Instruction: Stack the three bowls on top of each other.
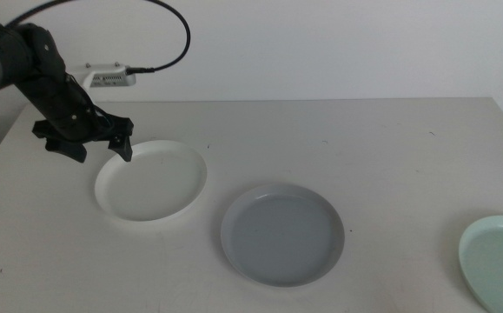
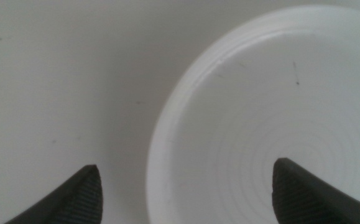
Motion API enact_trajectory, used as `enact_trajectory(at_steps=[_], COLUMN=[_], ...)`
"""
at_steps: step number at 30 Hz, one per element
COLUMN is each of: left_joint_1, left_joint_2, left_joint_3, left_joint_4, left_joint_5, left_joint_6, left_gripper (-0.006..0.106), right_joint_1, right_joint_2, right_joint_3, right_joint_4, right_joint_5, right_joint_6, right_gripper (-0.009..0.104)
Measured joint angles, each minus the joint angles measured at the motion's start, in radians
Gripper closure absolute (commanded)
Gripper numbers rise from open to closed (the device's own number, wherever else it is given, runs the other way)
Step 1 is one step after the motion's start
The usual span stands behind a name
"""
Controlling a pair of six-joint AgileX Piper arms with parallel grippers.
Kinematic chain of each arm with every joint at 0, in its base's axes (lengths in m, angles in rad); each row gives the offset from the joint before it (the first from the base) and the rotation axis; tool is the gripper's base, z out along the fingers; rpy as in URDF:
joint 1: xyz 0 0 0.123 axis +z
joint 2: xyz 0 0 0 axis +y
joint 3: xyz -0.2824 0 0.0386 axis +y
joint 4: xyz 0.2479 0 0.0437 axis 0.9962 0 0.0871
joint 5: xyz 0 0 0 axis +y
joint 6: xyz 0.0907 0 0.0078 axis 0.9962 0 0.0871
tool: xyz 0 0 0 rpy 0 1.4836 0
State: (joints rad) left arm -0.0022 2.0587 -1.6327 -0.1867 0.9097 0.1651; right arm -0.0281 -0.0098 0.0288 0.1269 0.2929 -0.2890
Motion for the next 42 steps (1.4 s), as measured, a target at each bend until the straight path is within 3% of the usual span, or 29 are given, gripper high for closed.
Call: enact_trajectory(at_steps=[5, 9, 18, 19, 28, 42], left_joint_1=[0.000, 0.000, 0.000, 0.000, 0.002, 0.002], left_joint_2=[0.063, 0.093, 0.112, 0.114, 0.117, 0.032], left_joint_3=[0.000, 0.000, -0.001, -0.002, -0.006, -0.001], left_joint_4=[-0.031, -0.043, -0.045, -0.044, -0.037, 0.013], left_joint_5=[-0.031, -0.036, -0.046, -0.045, -0.030, 0.044], left_joint_6=[0.030, 0.036, 0.038, 0.038, 0.039, 0.002], left_gripper=[-0.001, 0.011, 0.055, 0.066, 0.100, 0.100], right_joint_1=[0.000, 0.000, 0.000, 0.000, 0.000, 0.000], right_joint_2=[0.000, 0.000, 0.000, 0.000, 0.000, 0.000], right_joint_3=[0.000, 0.000, 0.000, 0.000, 0.000, 0.000], right_joint_4=[0.000, 0.000, 0.000, 0.000, 0.000, 0.000], right_joint_5=[0.000, 0.000, 0.000, 0.000, 0.000, 0.000], right_joint_6=[0.000, 0.000, 0.000, 0.000, 0.000, 0.000], right_gripper=[0.052, 0.052, 0.052, 0.052, 0.052, 0.052])
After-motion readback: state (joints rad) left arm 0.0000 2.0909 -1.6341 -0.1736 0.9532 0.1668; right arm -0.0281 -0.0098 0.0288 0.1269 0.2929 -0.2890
